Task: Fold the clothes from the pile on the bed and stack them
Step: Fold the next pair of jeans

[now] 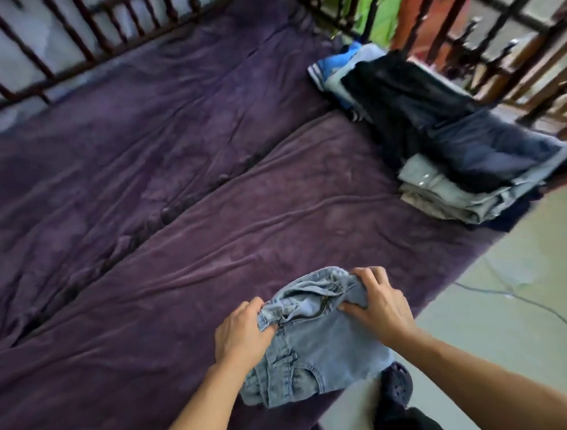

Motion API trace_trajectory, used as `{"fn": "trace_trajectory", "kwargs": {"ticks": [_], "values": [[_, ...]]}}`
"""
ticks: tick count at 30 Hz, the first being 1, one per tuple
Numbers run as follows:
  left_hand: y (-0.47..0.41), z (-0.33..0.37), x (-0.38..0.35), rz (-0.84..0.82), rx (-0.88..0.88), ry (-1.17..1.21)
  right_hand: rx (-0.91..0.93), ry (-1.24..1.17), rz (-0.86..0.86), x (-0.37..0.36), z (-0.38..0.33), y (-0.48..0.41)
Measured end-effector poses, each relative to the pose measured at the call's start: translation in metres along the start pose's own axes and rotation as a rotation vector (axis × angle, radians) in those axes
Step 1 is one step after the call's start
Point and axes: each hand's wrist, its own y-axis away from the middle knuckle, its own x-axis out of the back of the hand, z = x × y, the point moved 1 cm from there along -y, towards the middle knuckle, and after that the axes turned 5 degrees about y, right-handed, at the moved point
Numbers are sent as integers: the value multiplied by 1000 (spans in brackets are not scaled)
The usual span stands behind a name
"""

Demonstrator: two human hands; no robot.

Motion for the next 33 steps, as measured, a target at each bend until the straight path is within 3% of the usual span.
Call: {"fn": "trace_trajectory", "kwargs": {"ticks": [10,19,27,33], "values": [[-37,254,12,42,-235,-38,-34,-52,242,169,182,-20],[-91,443,2,154,-242,34,45,12,355,322,316,-86],[-163,496,32,152,-113,244,180,176,324,411,315,-191],[-256,502,13,25,-13,326,179,274,161,412,319,-296]]}}
